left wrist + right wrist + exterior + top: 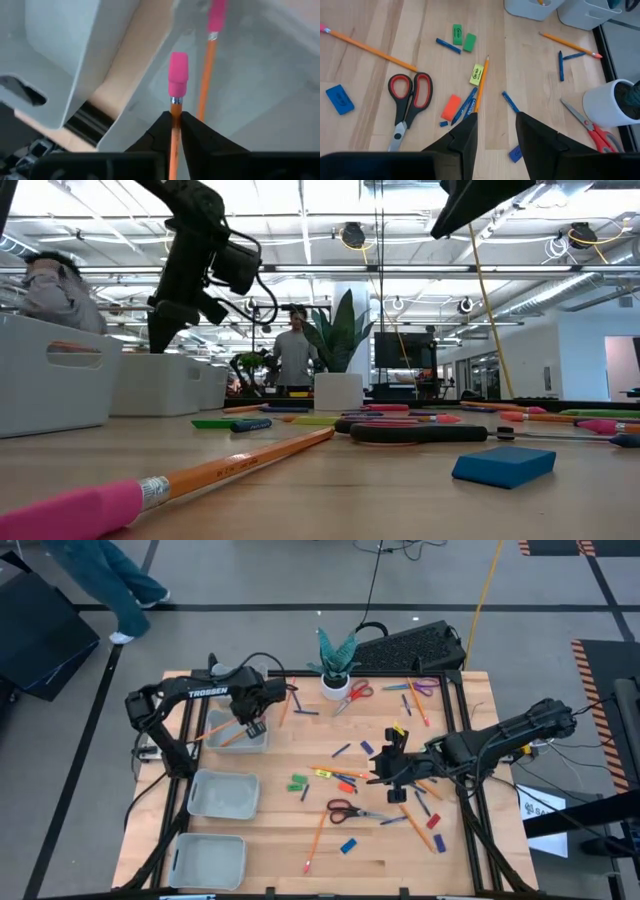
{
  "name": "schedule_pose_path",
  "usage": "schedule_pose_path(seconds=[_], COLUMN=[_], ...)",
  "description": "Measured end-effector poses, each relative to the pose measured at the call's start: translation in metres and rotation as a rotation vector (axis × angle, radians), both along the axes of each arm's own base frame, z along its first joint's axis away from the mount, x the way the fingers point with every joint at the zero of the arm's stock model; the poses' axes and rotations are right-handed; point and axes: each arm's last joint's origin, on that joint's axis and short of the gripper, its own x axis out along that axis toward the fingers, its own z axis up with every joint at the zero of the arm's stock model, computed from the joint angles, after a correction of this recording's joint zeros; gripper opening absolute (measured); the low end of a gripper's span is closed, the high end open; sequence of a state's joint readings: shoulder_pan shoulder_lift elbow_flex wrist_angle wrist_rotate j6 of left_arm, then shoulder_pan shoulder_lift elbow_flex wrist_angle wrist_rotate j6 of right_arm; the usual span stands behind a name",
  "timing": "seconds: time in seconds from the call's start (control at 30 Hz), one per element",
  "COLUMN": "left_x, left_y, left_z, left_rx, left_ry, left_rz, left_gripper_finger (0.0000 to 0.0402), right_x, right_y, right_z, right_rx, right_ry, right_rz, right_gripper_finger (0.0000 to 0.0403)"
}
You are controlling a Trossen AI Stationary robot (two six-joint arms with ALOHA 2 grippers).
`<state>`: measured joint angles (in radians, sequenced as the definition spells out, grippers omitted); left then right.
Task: Sort crayons/erasers/pens/pencils in bins
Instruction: Put the orange pencil into the middle top gray bin
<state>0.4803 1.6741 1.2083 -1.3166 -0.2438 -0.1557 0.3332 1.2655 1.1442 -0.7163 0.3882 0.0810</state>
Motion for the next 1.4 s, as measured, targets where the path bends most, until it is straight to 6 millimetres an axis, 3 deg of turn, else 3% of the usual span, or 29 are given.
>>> schedule_pose_path(seconds=[0.4,0.5,0.67,0.77,0.87,1.1,1.4], left_x=[0.018,0.024,0.049,0.063,0.073,0.092,0.096], left_y=[-0.019,-0.017,-0.01,-0.001,0.011,0.029,0.051], left_z=[0.008,0.028,0.071,0.077,0.064,0.007,-0.035], left_rx=[0.067,0.066,0.186,0.209,0.184,0.14,0.211], left_ry=[-0.048,-0.115,-0.432,-0.584,-0.6,-0.441,-0.339], left_rz=[-0.061,0.037,0.277,0.406,0.462,0.508,0.676], left_gripper_finger=[0.0097,0.0123,0.0157,0.0168,0.0169,0.0154,0.0152], right_x=[-0.009,-0.016,-0.03,-0.034,-0.036,-0.033,-0.031], right_y=[0.0,-0.001,-0.005,-0.009,-0.011,-0.016,-0.023], right_z=[0.007,0.011,0.02,0.025,0.027,0.028,0.028], right_rx=[0.096,0.147,0.196,0.227,0.228,0.221,0.224], right_ry=[0.007,0.0,-0.025,-0.054,-0.063,-0.078,-0.094], right_rz=[0.034,0.007,-0.036,-0.073,-0.078,-0.098,-0.131], right_gripper_finger=[0.0134,0.0154,0.019,0.0204,0.0208,0.0207,0.0206])
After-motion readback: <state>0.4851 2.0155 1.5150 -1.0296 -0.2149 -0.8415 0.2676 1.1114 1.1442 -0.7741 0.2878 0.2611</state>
